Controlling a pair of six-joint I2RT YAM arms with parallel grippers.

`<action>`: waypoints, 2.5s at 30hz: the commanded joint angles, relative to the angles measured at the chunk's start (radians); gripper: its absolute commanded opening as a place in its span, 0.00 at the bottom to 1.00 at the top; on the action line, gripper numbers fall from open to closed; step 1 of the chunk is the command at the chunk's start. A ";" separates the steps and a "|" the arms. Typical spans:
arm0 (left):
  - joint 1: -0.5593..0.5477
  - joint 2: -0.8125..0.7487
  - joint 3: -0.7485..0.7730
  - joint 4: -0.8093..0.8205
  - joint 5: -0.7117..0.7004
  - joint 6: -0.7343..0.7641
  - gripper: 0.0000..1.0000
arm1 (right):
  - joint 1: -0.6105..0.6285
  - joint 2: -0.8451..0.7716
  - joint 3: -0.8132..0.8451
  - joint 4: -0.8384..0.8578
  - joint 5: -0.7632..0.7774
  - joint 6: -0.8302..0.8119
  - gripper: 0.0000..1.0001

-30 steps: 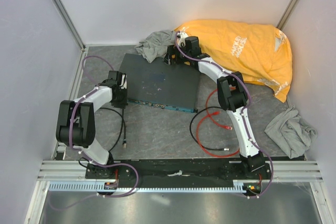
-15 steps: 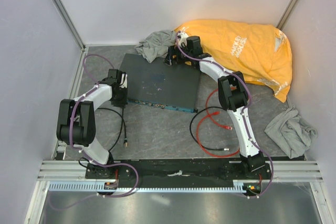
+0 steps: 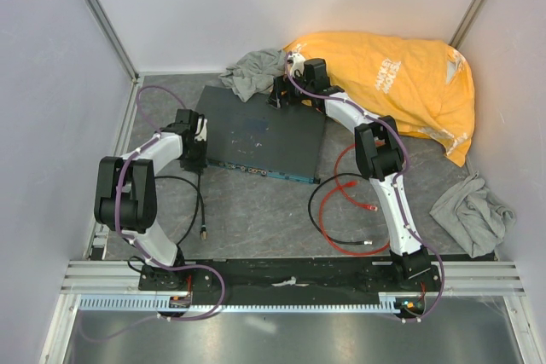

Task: Insert the plug into the switch port
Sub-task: Insert the connector into the switch port, then pick up the connector from the center of the board.

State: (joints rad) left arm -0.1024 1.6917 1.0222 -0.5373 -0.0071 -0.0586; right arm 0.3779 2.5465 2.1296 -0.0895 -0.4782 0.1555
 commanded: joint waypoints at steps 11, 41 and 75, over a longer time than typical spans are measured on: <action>-0.039 0.008 0.122 0.421 0.052 0.017 0.10 | -0.022 0.061 -0.056 -0.196 0.029 -0.028 0.98; -0.037 -0.460 -0.050 0.188 0.001 -0.035 0.75 | -0.028 -0.528 -0.448 -0.191 0.226 -0.018 0.98; -0.198 -1.236 -0.344 0.142 -0.018 -0.086 0.93 | -0.231 -1.131 -1.338 -0.336 0.695 0.748 0.67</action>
State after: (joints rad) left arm -0.2981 0.4618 0.6807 -0.3985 -0.0090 -0.1406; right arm 0.1482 1.3552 0.7868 -0.4992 0.2340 0.8162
